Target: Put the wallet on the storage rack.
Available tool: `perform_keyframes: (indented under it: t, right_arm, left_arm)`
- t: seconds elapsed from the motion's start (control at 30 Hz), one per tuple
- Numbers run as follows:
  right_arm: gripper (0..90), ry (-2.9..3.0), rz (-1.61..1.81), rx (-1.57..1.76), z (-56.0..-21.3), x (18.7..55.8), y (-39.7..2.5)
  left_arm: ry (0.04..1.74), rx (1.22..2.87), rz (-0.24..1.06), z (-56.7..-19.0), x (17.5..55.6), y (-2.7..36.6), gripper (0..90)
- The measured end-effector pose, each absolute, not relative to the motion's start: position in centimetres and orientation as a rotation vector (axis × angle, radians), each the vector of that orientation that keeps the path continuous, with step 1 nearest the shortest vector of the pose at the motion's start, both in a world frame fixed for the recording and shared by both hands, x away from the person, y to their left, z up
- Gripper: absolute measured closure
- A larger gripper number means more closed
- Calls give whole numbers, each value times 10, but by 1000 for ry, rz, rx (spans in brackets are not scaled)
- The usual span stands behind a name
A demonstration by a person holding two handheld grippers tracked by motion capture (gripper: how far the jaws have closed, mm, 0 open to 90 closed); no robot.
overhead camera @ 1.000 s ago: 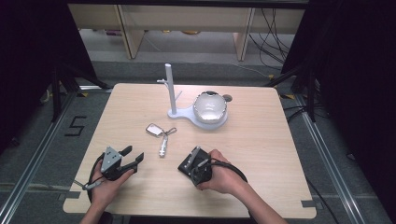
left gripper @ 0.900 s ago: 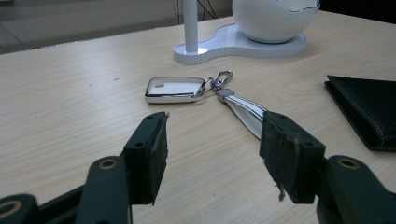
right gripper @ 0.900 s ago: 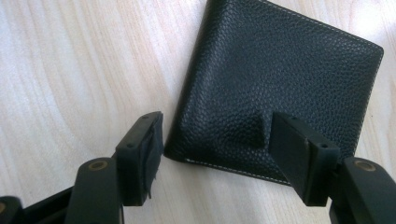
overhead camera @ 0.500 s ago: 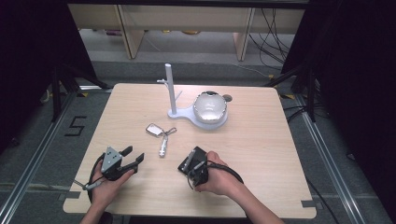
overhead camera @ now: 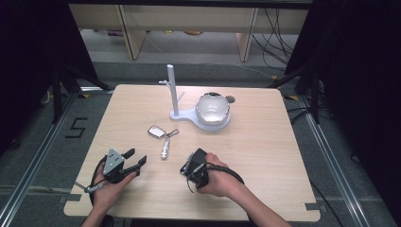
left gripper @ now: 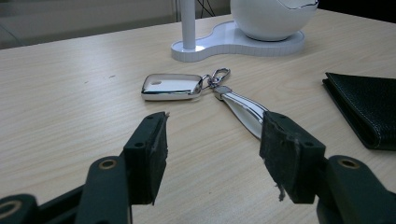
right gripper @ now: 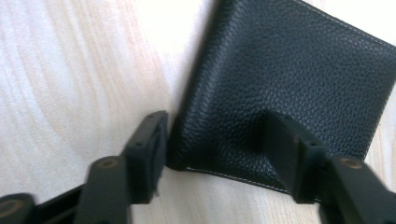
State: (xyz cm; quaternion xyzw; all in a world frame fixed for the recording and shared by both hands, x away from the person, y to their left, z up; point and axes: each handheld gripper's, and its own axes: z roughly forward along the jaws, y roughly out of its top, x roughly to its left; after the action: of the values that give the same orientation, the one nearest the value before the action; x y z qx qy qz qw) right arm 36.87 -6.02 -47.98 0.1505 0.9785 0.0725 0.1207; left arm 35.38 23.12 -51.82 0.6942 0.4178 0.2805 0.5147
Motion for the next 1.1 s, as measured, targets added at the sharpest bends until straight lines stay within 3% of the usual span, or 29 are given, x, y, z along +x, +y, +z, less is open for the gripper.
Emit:
perform_keyframes:
  t: [0.27, 0.3, 0.4, 0.67, 0.9, 1.1]
  right_arm:
    - [628, 2835, 159, 360, -478, 359, -54]
    - [695, 2854, 218, 358, -478, 360, -55]
    - [778, 2891, 232, 420, -471, 364, -60]
    - [805, 2882, 275, 409, -444, 378, -70]
    - [816, 2916, 307, 486, -384, 415, -93]
    - [818, 3018, 344, 461, -358, 446, -107]
  left_arm:
    - [1000, 1676, 662, -519, 354, 231, 410]
    - [1002, 1675, 663, -519, 354, 231, 411]
    - [1008, 1673, 663, -519, 355, 232, 411]
    - [1013, 1672, 661, -520, 355, 233, 411]
    - [1013, 1670, 661, -520, 355, 233, 411]
    - [1012, 1672, 662, -520, 355, 233, 410]
